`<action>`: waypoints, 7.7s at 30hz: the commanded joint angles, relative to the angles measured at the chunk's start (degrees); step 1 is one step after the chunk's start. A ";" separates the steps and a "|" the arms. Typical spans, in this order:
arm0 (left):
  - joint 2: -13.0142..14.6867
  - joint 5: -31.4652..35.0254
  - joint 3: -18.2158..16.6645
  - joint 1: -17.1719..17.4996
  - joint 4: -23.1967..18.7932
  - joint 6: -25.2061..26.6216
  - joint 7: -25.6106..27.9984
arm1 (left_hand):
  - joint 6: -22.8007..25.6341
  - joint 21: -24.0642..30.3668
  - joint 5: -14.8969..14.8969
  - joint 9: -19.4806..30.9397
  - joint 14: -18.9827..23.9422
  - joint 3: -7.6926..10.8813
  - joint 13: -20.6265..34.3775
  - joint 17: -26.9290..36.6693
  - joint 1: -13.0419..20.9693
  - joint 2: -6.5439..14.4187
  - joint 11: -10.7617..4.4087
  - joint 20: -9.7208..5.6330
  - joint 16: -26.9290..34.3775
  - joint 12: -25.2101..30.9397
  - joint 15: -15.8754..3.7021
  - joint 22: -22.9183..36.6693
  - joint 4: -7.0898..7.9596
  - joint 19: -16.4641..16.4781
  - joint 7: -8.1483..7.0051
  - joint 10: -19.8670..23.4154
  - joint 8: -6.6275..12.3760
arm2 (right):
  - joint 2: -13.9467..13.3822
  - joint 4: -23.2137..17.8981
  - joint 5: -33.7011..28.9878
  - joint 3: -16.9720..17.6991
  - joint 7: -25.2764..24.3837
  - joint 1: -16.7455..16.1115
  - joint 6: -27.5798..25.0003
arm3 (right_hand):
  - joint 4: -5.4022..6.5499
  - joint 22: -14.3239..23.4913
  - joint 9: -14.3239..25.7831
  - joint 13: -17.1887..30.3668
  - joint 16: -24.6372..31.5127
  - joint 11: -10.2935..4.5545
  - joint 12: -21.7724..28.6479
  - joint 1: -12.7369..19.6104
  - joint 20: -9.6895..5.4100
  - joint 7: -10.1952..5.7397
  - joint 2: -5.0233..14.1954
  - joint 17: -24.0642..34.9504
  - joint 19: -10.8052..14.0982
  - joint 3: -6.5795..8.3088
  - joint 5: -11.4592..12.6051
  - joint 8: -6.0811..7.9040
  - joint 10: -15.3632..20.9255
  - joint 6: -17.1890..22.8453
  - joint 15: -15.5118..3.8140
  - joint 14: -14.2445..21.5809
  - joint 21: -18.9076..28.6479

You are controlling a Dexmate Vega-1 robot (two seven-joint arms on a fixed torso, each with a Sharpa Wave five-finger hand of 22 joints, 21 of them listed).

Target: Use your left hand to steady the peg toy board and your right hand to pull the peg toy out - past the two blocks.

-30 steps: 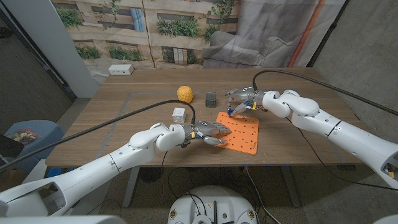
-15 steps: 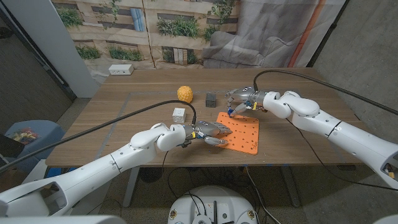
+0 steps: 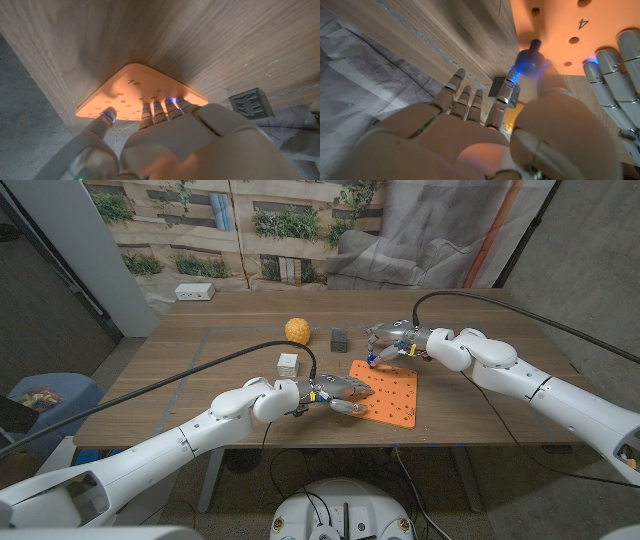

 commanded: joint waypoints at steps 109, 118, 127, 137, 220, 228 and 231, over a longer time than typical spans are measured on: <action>0.49 -0.44 -0.23 -1.30 1.14 -0.77 -0.38 | 1.37 0.30 -0.01 0.26 1.88 1.12 0.34 0.27 0.36 4.86 -0.36 -7.91 0.05 -0.14 -2.80 0.25 -0.75 1.68 0.24 1.59 0.45 | -0.29 -2.84 0.74 -2.07 13.07 3.14 -7.39 | 0.86 0.25 -3.15 0.55 -4.04 6.78 -1.68 -10.17 7.77 1.25 -2.74 1.09 -10.60 -3.67 -0.42 -11.93 -18.26 -20.01 9.93 -11.35 -0.23; 0.38 -0.19 -0.32 -1.25 1.18 -0.70 -0.29 | 1.43 0.30 -0.02 0.27 1.86 1.20 0.34 0.24 0.52 4.94 -0.38 -7.85 0.07 -0.13 -2.77 0.25 -0.97 1.66 0.19 1.55 0.45 | -0.17 -2.99 0.15 -2.18 12.26 2.72 -7.84 | 0.54 0.24 -3.13 0.51 -3.69 6.25 -1.21 -9.66 7.26 0.51 -2.55 1.02 -9.91 -3.34 -0.25 -10.83 -16.71 -17.31 9.16 -10.56 -0.10; 0.20 -0.30 -0.22 -1.34 1.47 -0.93 -0.45 | 1.45 0.30 -0.05 0.28 1.85 1.30 0.34 0.23 0.65 4.99 -0.47 -7.84 0.10 -0.07 -2.73 0.25 -1.17 1.66 0.22 1.63 0.43 | -0.07 -3.20 -0.39 -2.00 10.53 2.05 -8.53 | -0.10 0.24 -3.16 0.36 -3.08 5.10 -0.62 -7.90 6.41 -0.57 -2.35 0.85 -8.30 -2.64 -0.15 -8.77 -13.99 -12.53 8.21 -8.90 0.15; 0.05 -0.41 -0.11 -1.39 1.69 -0.94 -0.57 | 1.50 0.32 -0.08 0.29 1.87 1.35 0.34 0.26 0.65 4.95 -0.52 -7.86 0.14 -0.04 -2.72 0.25 -1.24 1.71 0.18 1.69 0.42 | -0.07 -3.22 -0.47 -1.92 9.55 1.81 -8.35 | -0.26 0.23 -3.08 0.25 -2.63 4.11 -0.29 -6.53 6.10 -1.60 -2.47 0.77 -7.23 -2.25 -0.34 -7.00 -11.79 -8.72 7.50 -7.63 0.16; -0.64 -0.60 0.61 -2.03 2.31 0.25 -1.20 | 1.49 0.34 -0.22 0.32 2.10 1.53 0.34 0.31 1.51 5.68 -0.34 -7.61 0.31 0.03 -2.55 0.25 -2.15 1.82 0.34 1.86 0.37 | 0.79 -2.60 1.91 -1.72 9.57 2.27 -7.94 | 0.94 0.28 -2.57 0.23 -2.13 3.50 -1.14 -6.00 5.73 -1.46 -1.72 1.08 -5.43 -1.93 -0.60 -4.98 -8.75 -6.60 6.77 -5.80 -0.11; -0.67 -0.69 0.61 -1.99 2.18 0.63 -1.31 | 1.54 0.34 -0.24 0.32 2.12 1.55 0.34 0.31 1.68 5.73 -0.33 -7.62 0.32 0.03 -2.58 0.24 -2.32 1.84 0.38 1.87 0.38 | 0.74 -2.44 1.60 -1.83 8.50 1.98 -8.37 | 0.32 0.26 -2.38 0.20 -1.86 2.68 -0.89 -4.90 5.34 -2.01 -1.37 1.01 -4.62 -1.48 -0.59 -4.05 -7.42 -4.80 6.07 -4.92 0.06; -0.76 -0.72 0.68 -2.04 2.22 0.68 -1.36 | 1.54 0.34 -0.25 0.32 2.12 1.55 0.34 0.32 1.74 5.75 -0.32 -7.60 0.33 0.03 -2.57 0.24 -2.38 1.85 0.35 1.85 0.38 | 0.68 -2.47 1.42 -1.90 8.27 1.88 -8.49 | 0.13 0.26 -2.31 0.18 -1.76 2.39 -0.85 -4.47 5.16 -1.98 -1.31 0.97 -4.37 -1.33 -0.61 -3.65 -7.06 -4.02 5.87 -4.59 0.08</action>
